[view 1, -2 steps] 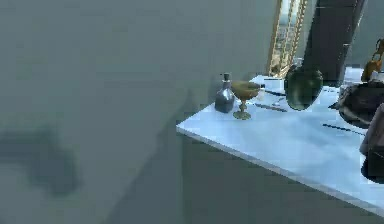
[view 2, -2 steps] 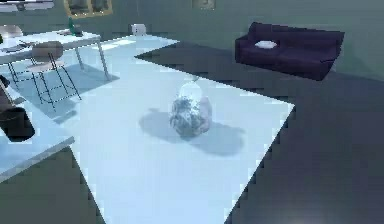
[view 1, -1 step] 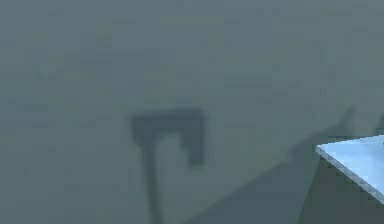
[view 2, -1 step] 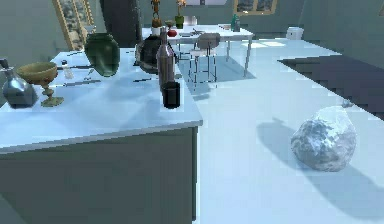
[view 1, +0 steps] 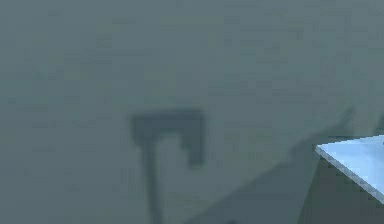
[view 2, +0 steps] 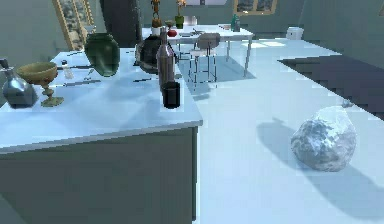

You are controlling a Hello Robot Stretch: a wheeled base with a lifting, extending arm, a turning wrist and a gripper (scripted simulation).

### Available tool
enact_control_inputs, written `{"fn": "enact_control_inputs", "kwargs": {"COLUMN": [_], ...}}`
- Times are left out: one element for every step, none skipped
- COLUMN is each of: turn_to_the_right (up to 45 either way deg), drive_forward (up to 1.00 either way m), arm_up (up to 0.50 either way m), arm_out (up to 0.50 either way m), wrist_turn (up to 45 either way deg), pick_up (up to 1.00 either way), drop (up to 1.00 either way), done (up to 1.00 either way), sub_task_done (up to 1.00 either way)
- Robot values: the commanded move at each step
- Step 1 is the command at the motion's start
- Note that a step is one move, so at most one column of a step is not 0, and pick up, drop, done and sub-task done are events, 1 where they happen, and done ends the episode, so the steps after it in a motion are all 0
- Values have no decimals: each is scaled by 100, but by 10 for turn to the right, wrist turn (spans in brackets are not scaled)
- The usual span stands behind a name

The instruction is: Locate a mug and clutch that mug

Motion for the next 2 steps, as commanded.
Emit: {"fn": "enact_control_inputs", "kwargs": {"turn_to_the_right": [0, 0], "drive_forward": [0, 0], "arm_up": [38, 0], "arm_out": [0, 50], "wrist_turn": [0, 0], "pick_up": [0, 0], "drop": [0, 0], "done": [0, 0], "sub_task_done": [0, 0]}}
